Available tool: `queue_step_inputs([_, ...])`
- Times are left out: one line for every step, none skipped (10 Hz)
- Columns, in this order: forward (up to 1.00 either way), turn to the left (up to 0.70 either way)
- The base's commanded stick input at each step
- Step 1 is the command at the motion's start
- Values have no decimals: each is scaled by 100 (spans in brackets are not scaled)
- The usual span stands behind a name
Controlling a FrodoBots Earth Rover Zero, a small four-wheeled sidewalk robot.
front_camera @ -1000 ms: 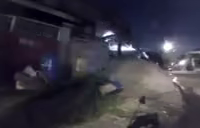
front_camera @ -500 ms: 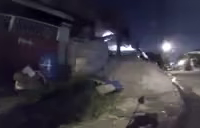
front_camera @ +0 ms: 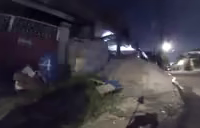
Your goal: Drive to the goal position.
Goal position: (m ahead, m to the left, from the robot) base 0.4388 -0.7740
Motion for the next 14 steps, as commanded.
queue_step_inputs([0, -85])
queue_step_inputs([0, -85])
queue_step_inputs([0, -85])
queue_step_inputs([0, -85])
queue_step_inputs([0, -85])
queue_step_inputs([0, -85])
queue_step_inputs([0, -85])
queue_step_inputs([0, -85])
queue_step_inputs([0, -85])
queue_step_inputs([0, -85])
queue_step_inputs([0, -85])
queue_step_inputs([0, -85])
queue_step_inputs([0, -85])
queue_step_inputs([0, -85])
